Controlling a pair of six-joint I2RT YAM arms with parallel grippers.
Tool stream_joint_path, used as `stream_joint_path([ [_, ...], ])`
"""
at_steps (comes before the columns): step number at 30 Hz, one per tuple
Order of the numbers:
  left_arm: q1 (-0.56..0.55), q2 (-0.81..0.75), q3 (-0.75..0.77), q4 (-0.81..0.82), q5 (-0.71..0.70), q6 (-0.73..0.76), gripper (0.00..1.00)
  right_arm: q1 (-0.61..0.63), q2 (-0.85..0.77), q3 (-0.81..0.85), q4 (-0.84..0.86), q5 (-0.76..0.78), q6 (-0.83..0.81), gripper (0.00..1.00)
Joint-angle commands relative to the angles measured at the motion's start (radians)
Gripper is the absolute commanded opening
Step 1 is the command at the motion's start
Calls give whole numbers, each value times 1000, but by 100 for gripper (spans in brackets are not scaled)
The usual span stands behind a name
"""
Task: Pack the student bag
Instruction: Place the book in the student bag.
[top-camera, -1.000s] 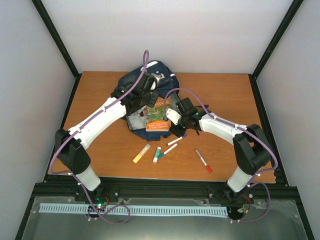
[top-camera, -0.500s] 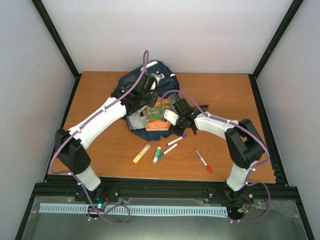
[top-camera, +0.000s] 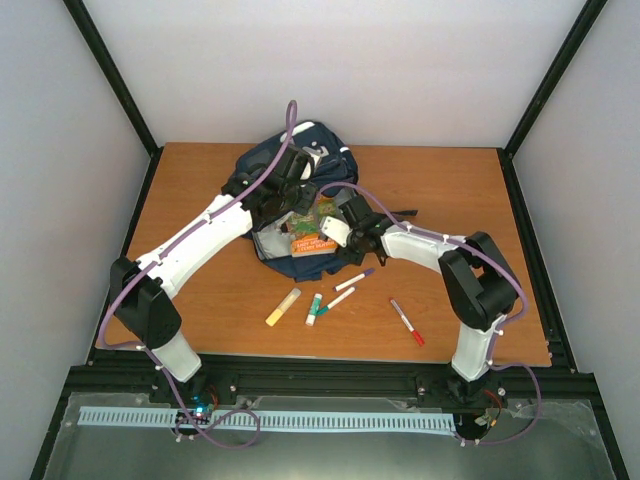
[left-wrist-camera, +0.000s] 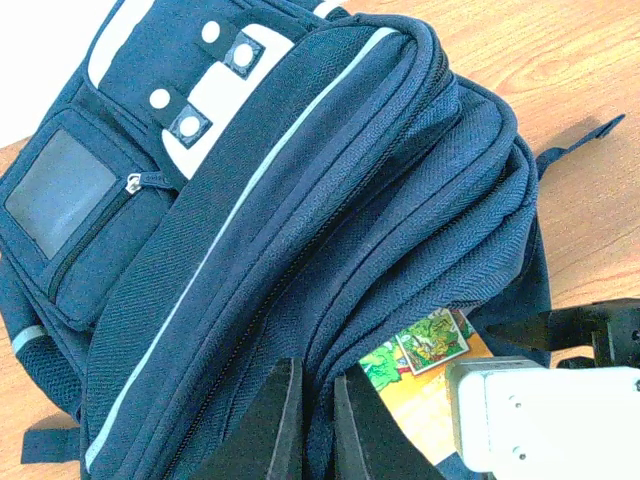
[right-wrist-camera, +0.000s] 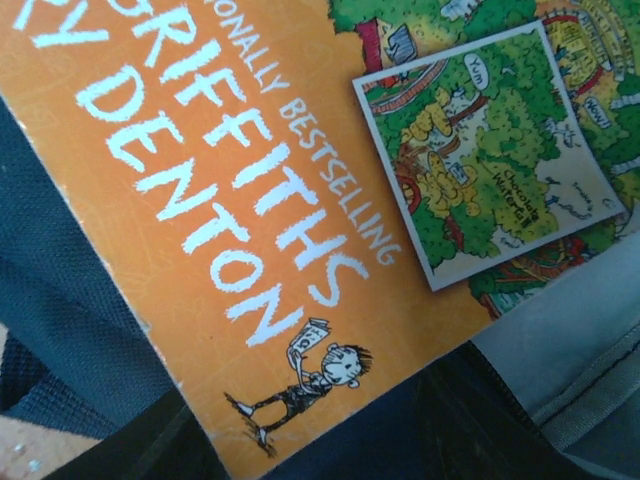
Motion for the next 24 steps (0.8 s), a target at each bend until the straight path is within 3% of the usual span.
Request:
stream_joint_path([
  [1, 6, -53, 28, 53, 6, -19, 1, 0, 24, 38, 168, 90, 15, 49],
  [9, 6, -49, 29, 52, 13, -18, 1, 0, 15, 53, 246, 155, 47, 50],
  [17, 7, -52, 30, 50, 7, -18, 1, 0, -41, 13, 274, 89, 11, 46],
  [24, 9, -55, 27, 51, -2, -18, 1, -1, 17, 21, 294, 81, 42, 46],
])
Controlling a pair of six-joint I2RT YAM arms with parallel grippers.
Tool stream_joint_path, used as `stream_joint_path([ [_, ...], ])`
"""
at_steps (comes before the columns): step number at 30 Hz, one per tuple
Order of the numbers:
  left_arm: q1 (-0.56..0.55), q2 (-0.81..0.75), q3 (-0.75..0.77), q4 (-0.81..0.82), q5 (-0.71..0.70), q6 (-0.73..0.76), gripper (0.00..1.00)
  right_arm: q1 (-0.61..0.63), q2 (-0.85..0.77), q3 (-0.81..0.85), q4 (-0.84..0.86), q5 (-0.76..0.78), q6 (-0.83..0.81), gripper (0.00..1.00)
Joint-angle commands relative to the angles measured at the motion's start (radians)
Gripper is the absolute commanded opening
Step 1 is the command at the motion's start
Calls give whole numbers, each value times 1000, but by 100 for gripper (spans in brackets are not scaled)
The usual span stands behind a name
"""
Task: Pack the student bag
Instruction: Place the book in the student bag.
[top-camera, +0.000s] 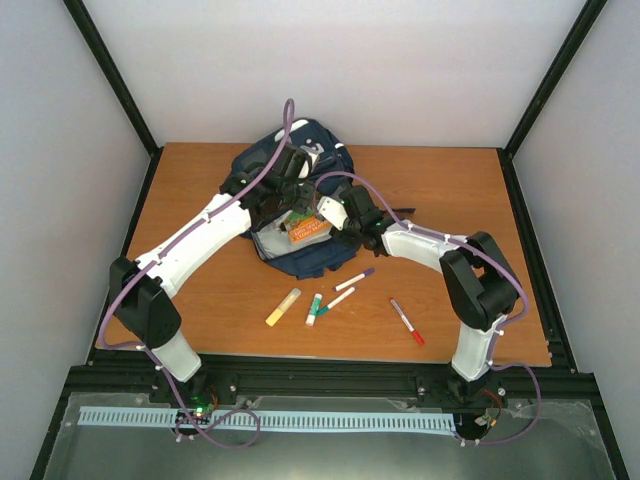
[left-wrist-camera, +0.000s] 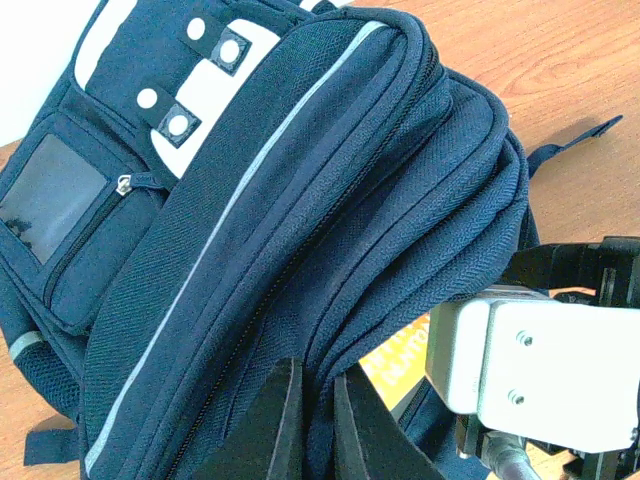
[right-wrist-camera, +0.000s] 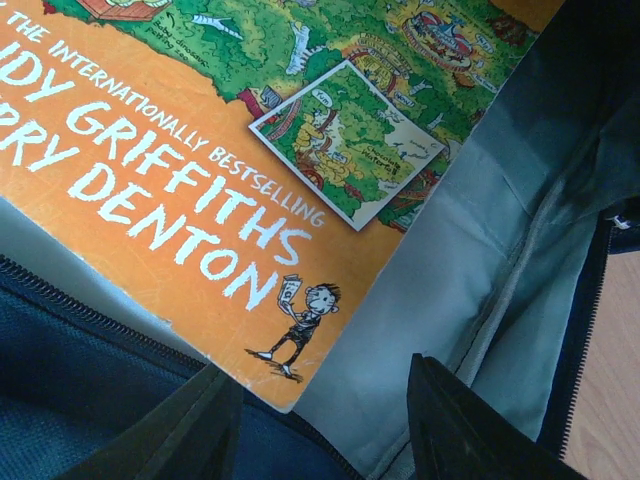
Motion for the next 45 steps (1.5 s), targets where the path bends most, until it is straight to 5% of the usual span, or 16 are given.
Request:
stream_joint_path([
  [1, 3, -54, 27, 51, -9, -17, 1, 1, 10, 5, 49, -23, 22, 46],
  [13, 23, -73, 27, 56, 24, -30, 1, 2, -140, -156, -28, -152, -158, 47],
  [21, 31, -73, 27, 57, 48, -39, 1, 21, -73, -111, 34, -120, -192, 12],
  [33, 33, -76, 27, 56, 40, -38, 1, 64, 100, 9, 97, -83, -282, 9],
  [45, 33, -70, 29, 54, 46, -38, 1, 64, 190, 56, 333, 41, -279, 4],
])
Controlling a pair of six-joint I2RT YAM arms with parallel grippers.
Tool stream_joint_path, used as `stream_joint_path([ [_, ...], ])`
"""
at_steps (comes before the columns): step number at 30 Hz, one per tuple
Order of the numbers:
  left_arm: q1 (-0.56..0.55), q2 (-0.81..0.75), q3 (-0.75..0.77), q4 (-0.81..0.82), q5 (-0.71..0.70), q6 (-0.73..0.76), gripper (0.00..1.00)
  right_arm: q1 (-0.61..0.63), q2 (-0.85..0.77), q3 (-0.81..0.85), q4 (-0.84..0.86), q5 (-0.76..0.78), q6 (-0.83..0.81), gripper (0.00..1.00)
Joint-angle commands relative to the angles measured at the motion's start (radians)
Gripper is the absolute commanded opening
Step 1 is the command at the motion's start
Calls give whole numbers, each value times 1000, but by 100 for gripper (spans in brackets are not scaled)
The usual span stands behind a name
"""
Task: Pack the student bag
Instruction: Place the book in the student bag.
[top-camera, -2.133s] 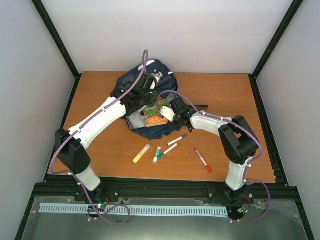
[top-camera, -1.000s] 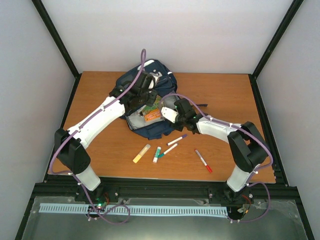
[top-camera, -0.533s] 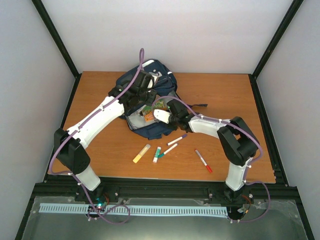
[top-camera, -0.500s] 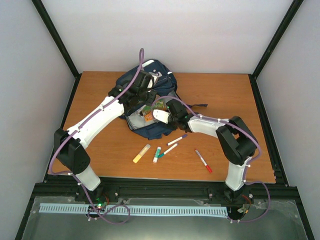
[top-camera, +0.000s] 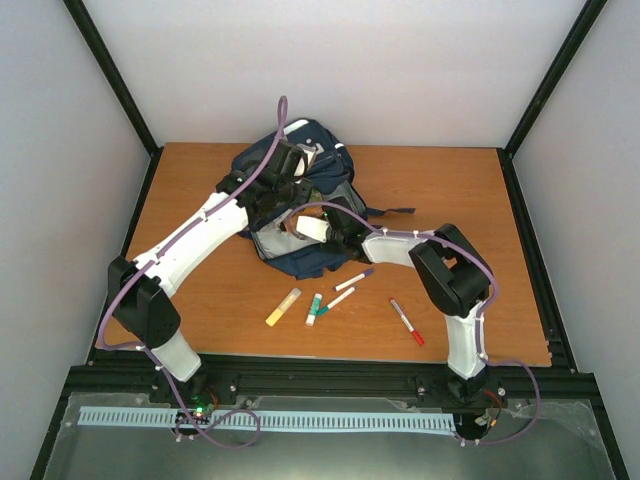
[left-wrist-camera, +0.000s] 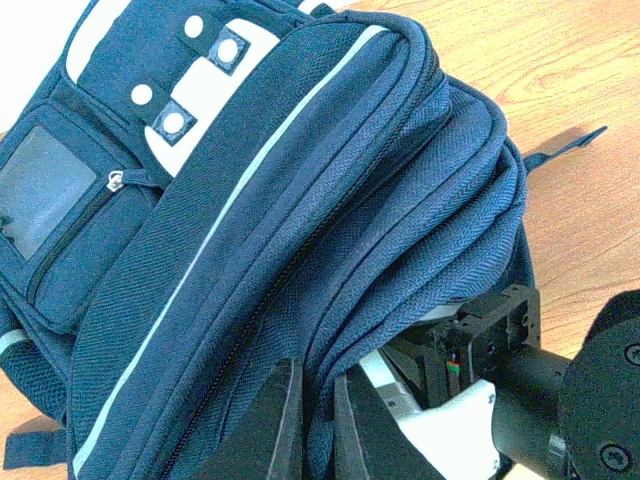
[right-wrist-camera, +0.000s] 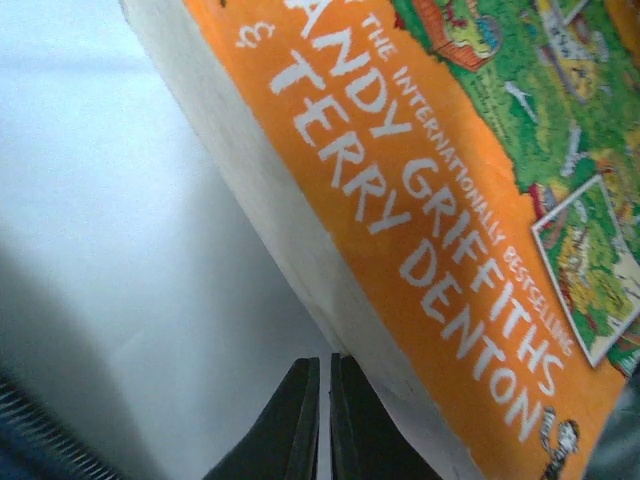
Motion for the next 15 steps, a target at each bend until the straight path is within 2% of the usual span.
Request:
stream_joint_path([
  [1, 5, -66, 29, 52, 5, -23, 1, 0, 35, 52, 149, 69, 9, 4],
  [9, 5, -59, 28, 51, 7, -25, 1, 0, 75, 82, 131, 87, 40, 4],
  [15, 5, -42, 28, 48, 2, -26, 1, 2, -110, -101, 89, -12, 70, 6],
])
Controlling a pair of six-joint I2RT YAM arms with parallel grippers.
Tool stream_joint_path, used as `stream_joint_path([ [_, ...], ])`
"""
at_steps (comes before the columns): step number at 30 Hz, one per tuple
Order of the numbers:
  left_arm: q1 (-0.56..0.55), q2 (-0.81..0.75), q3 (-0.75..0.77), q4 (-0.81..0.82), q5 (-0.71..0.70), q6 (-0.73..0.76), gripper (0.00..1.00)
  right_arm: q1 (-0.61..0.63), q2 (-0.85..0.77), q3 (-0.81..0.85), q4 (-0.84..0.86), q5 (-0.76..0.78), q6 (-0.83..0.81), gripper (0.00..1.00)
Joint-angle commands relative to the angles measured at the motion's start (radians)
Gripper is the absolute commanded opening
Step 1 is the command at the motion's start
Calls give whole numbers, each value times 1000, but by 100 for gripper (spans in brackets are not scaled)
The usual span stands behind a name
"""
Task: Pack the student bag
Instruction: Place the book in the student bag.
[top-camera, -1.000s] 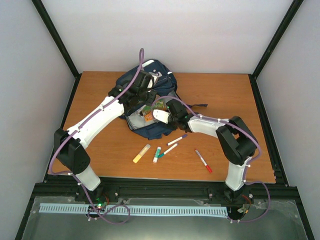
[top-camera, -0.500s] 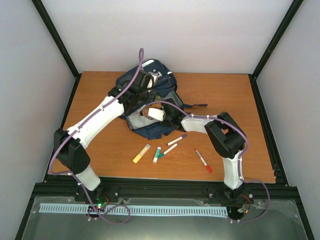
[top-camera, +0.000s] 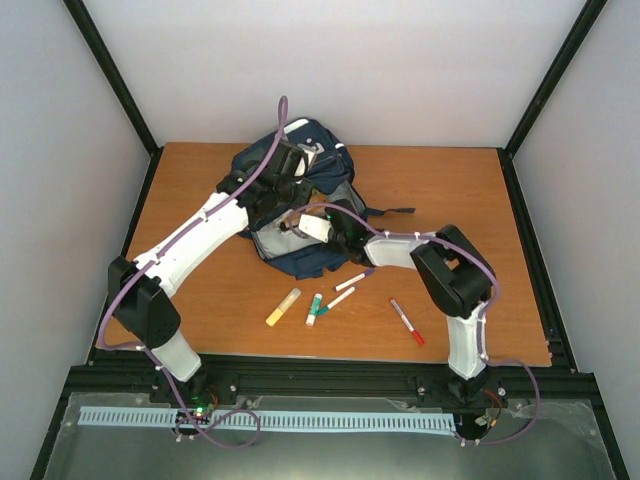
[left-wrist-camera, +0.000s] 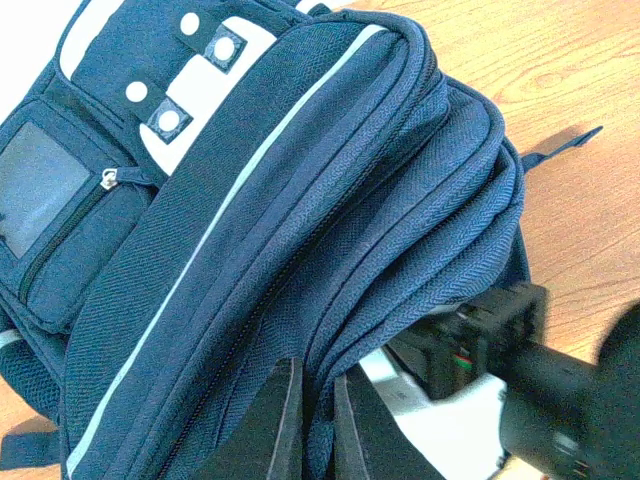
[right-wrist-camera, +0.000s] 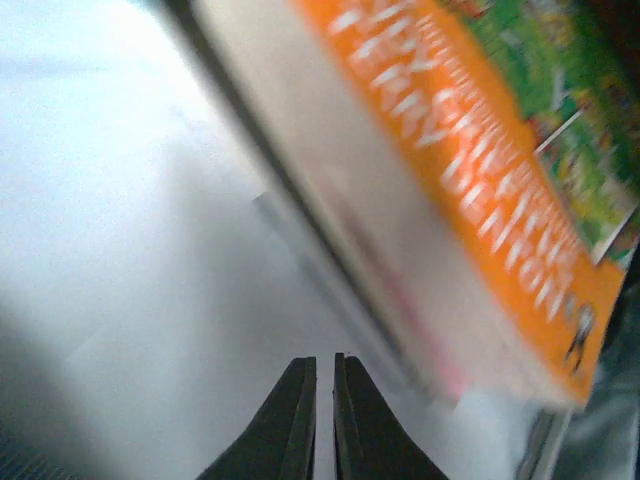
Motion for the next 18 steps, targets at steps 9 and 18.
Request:
stream_joint_path([
  [9, 5, 30, 31, 38, 68, -55, 6, -7, -589, -317, -455, -416, 128, 38],
  [18, -92, 253, 118, 42, 131, -162, 8, -191, -886, -306, -826, -756, 203, 55],
])
